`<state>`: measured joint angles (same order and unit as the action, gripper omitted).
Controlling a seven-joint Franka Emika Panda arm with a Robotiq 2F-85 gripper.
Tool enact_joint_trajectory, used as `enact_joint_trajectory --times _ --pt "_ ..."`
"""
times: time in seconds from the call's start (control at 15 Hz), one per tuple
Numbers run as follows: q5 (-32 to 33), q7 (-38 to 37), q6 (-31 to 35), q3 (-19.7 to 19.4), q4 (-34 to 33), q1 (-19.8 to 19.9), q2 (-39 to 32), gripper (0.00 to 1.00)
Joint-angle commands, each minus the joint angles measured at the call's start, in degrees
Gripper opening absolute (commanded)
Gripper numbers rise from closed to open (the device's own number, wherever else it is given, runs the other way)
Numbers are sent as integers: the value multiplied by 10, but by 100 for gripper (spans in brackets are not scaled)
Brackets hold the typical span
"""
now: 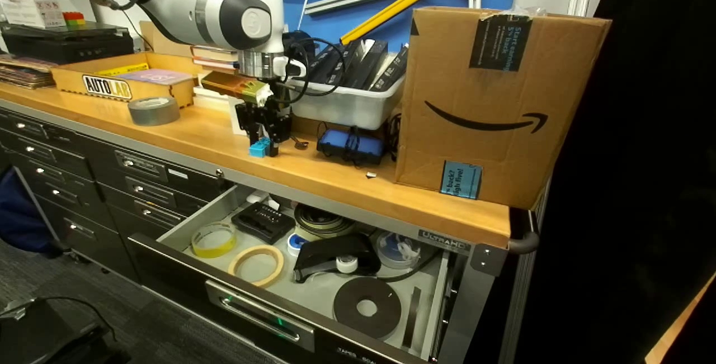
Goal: Put the blue lego brick in the open drawer then close the drawer
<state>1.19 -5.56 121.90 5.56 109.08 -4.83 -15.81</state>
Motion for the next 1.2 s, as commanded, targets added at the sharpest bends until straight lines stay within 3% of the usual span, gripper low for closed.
enact_joint_trajectory --times 0.0,0.13,0.53,0.8,0.87,0.93,1.07,1.13 --pt "0 -12 -4 -10 17 -4 31 27" --pt "0 -12 -8 -15 58 1 65 11" --pt "-27 20 -15 -42 237 34 179 13" --pt "-54 16 20 -55 295 45 161 14" --pt "-61 16 25 -55 299 45 153 26" --pt "-69 17 34 -57 308 47 155 61" --pt "-75 22 34 -61 326 51 172 66" --pt "-54 26 10 -65 332 54 181 75"
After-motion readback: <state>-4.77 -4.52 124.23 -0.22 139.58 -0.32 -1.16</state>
